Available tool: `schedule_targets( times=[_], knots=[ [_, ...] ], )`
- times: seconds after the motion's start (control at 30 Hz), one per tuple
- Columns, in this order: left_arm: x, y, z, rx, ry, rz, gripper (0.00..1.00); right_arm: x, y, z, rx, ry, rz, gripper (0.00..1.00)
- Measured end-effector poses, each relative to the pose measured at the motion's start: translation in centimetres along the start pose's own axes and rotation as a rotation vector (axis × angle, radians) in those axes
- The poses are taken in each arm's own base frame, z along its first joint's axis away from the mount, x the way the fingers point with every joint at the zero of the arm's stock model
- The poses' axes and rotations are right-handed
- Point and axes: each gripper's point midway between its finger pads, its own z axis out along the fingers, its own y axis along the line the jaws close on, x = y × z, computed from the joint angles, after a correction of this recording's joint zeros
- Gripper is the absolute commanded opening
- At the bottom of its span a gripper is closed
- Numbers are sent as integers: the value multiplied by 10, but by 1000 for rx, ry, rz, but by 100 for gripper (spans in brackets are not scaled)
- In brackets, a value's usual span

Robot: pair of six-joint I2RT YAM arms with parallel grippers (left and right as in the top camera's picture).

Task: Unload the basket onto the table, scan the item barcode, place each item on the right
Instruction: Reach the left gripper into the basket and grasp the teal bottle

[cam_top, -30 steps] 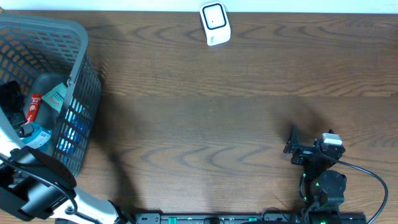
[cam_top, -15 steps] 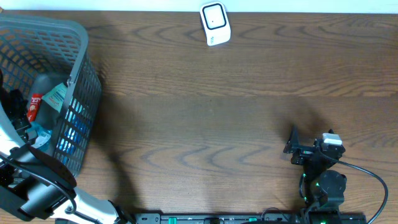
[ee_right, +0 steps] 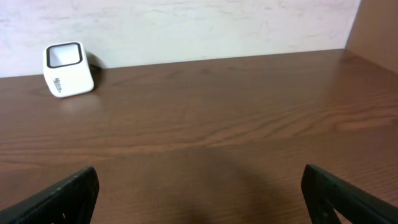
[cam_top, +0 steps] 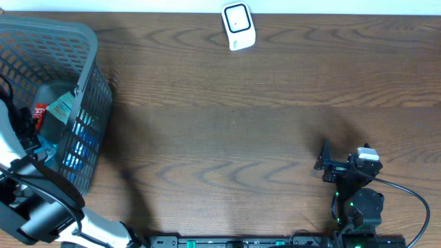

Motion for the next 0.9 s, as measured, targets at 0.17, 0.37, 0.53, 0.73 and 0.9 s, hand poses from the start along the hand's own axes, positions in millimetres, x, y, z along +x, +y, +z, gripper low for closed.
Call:
schedule_targets(
  times=[0.17, 0.37, 0.53, 0.73, 0.9],
  knots=[
    [-2, 1, 13, -7, -29, -8, 94, 0, 0, 0, 0, 0, 0, 99],
    [-11, 2, 13, -12, -84, -13, 77, 0, 0, 0, 0, 0, 0, 99],
    [-18, 1, 13, -12, -121, -16, 55, 0, 0, 0, 0, 0, 0, 99],
    [-22, 1, 15, -23, -146, 8, 40, 0, 0, 0, 0, 0, 0, 99],
    [-23, 1, 17, -32, -154, 19, 33, 0, 0, 0, 0, 0, 0, 99]
  ],
)
